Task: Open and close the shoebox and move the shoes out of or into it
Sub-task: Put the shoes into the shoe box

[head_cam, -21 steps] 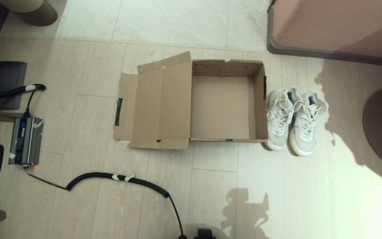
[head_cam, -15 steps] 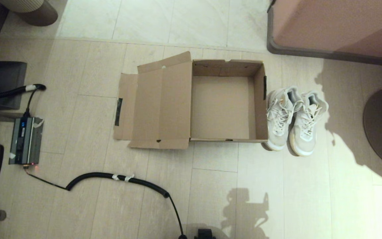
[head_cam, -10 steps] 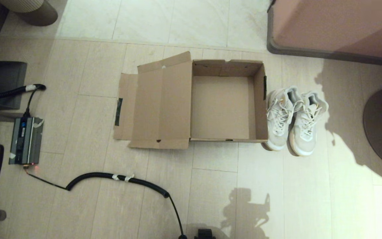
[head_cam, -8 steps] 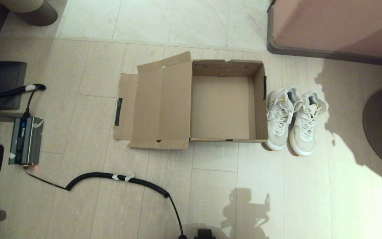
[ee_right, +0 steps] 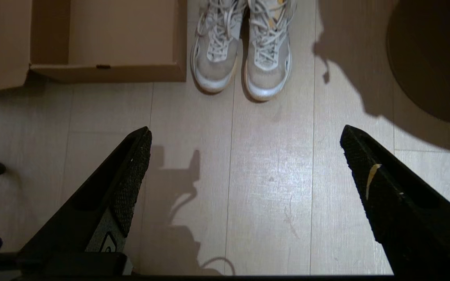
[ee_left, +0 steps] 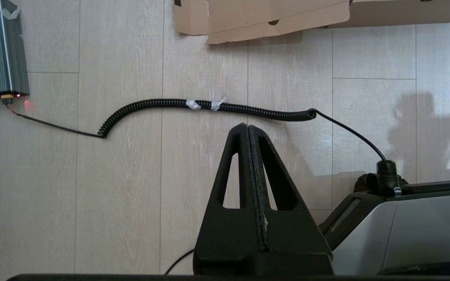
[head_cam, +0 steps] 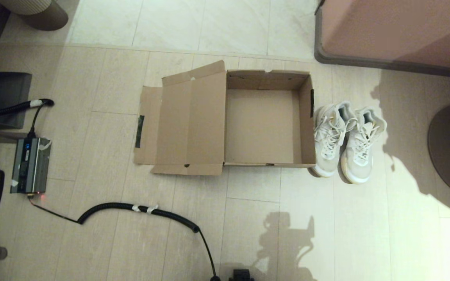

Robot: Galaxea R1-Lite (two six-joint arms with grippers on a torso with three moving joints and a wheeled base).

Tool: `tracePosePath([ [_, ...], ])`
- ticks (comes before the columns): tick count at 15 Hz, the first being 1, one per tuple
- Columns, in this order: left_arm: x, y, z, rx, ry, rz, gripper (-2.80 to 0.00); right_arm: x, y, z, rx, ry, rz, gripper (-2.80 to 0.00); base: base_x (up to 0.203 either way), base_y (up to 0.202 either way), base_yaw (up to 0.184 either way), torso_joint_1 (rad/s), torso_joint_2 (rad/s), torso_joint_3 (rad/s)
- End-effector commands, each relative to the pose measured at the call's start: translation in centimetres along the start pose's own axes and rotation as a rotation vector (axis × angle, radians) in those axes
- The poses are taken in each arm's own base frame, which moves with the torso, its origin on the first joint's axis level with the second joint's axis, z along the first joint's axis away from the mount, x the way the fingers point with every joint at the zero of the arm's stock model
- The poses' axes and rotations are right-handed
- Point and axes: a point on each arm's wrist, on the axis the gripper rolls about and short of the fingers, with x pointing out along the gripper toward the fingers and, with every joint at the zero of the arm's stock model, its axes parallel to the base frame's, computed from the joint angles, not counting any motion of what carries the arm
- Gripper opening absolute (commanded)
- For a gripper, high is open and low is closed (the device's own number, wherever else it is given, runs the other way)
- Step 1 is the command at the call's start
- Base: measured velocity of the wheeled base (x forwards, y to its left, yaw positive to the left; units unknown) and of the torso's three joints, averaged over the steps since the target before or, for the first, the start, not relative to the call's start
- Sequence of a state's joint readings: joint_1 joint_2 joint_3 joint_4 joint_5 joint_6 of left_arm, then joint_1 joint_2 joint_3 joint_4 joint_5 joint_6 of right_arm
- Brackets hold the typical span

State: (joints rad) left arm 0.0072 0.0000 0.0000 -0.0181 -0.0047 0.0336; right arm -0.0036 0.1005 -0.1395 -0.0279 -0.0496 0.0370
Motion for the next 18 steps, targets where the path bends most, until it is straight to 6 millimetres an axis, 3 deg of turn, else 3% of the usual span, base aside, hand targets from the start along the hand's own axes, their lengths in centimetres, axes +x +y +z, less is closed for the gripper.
tracePosePath([
  [1,0.1,0.0,-0.2,0.0,0.007,0.0,-2.8,2.2,0.2,3.0,0.005,0.103,-0.007,0.0,0.0,0.0,0.0,0.0,0.0,0.0],
  [3,0.1,0.0,-0.2,0.0,0.007,0.0,-2.8,7.6,0.6,5.6,0.022,0.308,-0.021,0.0,0.0,0.0,0.0,0.0,0.0,0.0],
  [5,0.1,0.0,-0.2,0.0,0.007,0.0,-2.8,15.1,0.9,5.9,0.033,0.513,-0.037,0.0,0.0,0.0,0.0,0.0,0.0,0.0],
  [8,0.1,0.0,-0.2,0.0,0.007,0.0,-2.8,26.4,1.3,2.5,0.042,0.631,-0.066,0.0,0.0,0.0,0.0,0.0,0.0,0.0],
  [11,0.1,0.0,-0.2,0.0,0.007,0.0,-2.8,34.8,1.3,-2.4,0.049,0.578,-0.105,0.0,0.0,0.0,0.0,0.0,0.0,0.0],
  [13,0.1,0.0,-0.2,0.0,0.007,0.0,-2.8,38.9,1.1,-3.9,0.067,0.447,-0.116,0.0,0.0,0.0,0.0,0.0,0.0,0.0],
  [14,0.1,0.0,-0.2,0.0,0.007,0.0,-2.8,40.5,0.8,-3.4,0.082,0.342,-0.107,0.0,0.0,0.0,0.0,0.0,0.0,0.0],
  [18,0.1,0.0,-0.2,0.0,0.009,0.0,-2.8,41.5,-1.3,-0.9,0.095,0.225,-0.111,0.0,0.0,0.0,0.0,0.0,0.0,0.0],
])
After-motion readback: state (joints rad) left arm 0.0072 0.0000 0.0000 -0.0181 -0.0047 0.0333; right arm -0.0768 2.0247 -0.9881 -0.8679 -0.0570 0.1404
